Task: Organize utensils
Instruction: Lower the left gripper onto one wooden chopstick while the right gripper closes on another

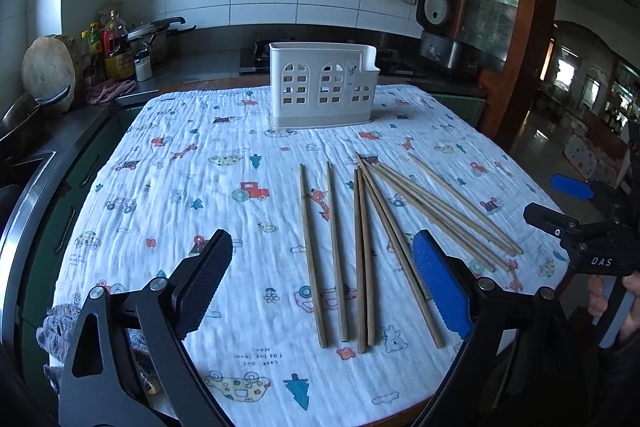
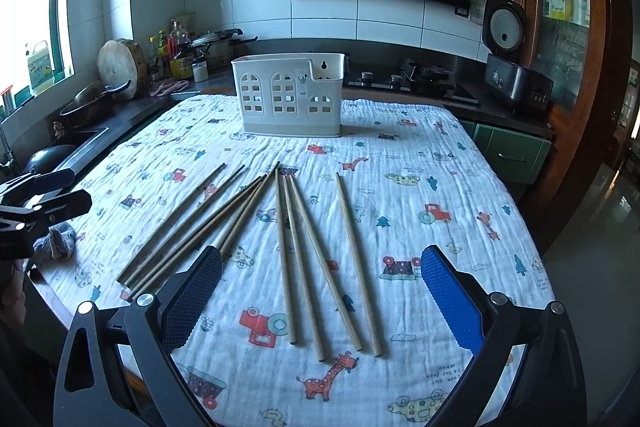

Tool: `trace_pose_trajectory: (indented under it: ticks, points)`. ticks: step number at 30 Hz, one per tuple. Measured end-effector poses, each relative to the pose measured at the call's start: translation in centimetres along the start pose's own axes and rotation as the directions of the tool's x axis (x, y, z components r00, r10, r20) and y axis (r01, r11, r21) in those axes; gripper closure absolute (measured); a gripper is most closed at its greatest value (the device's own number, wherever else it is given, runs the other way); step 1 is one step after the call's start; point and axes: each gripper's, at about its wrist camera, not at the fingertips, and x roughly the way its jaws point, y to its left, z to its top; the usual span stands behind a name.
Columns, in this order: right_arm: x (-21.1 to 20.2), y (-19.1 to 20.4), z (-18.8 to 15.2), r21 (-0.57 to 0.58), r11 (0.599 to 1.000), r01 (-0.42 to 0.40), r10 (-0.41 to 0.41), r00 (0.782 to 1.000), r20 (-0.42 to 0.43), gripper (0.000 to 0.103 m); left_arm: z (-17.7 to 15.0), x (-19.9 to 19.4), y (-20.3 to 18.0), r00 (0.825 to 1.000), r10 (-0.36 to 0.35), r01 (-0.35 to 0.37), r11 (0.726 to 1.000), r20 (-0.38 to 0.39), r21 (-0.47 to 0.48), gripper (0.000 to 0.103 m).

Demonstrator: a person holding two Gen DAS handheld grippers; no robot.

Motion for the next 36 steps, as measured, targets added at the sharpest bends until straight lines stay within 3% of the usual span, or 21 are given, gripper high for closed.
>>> trace_pose_trajectory:
  ticks: [6, 7, 11, 13, 20, 24, 25, 29, 36]
  points:
    - [0.8, -1.0, -0.6, 0.001, 1.0, -0.017, 0.017, 1.0, -0.013, 0.008, -0.6, 1.5, 0.3, 0.999, -0.017, 0.017, 1.0, -0.044, -0.001, 0.033]
    - [1.0, -1.2, -0.7, -0.005, 1.0, -0.014, 0.014, 1.0, -0.016, 0.008, -0.7, 1.8, 0.4, 0.998, -0.02, 0.02, 1.0, -0.054, -0.004, 0.04]
    - [2.0, -1.8, -1.4, -0.015, 1.0, -0.023, 0.022, 0.998, -0.054, 0.023, -1.4, 2.9, 0.7, 0.995, -0.048, 0.047, 0.999, -0.09, -0.016, 0.051]
    - [2.4, -1.9, -1.7, -0.012, 0.999, -0.03, 0.029, 0.997, -0.07, 0.024, -1.7, 3.4, 0.8, 0.993, -0.056, 0.054, 0.998, -0.106, -0.021, 0.058]
    - [4.4, -3.2, -3.0, 0.02, 0.999, -0.041, 0.044, 0.99, -0.131, 0.051, -2.5, 5.1, 1.1, 0.982, -0.101, 0.096, 0.995, -0.157, -0.041, 0.078]
    - [5.3, -3.8, -3.3, 0.037, 0.998, -0.051, 0.056, 0.988, -0.147, 0.063, -2.8, 6.0, 1.3, 0.978, -0.106, 0.098, 0.994, -0.182, -0.054, 0.08]
    - [5.6, -3.9, -3.3, 0.038, 0.998, -0.049, 0.054, 0.987, -0.153, 0.073, -2.8, 6.2, 1.4, 0.977, -0.108, 0.098, 0.993, -0.185, -0.06, 0.08]
    - [6.5, -4.0, -3.5, 0.035, 0.998, -0.047, 0.052, 0.983, -0.174, 0.088, -2.8, 6.7, 1.3, 0.974, -0.114, 0.103, 0.993, -0.197, -0.065, 0.08]
    - [7.2, -4.4, -3.8, 0.04, 0.998, -0.041, 0.048, 0.98, -0.191, 0.098, -3.0, 7.9, 1.0, 0.967, -0.112, 0.097, 0.993, -0.229, -0.072, 0.08]
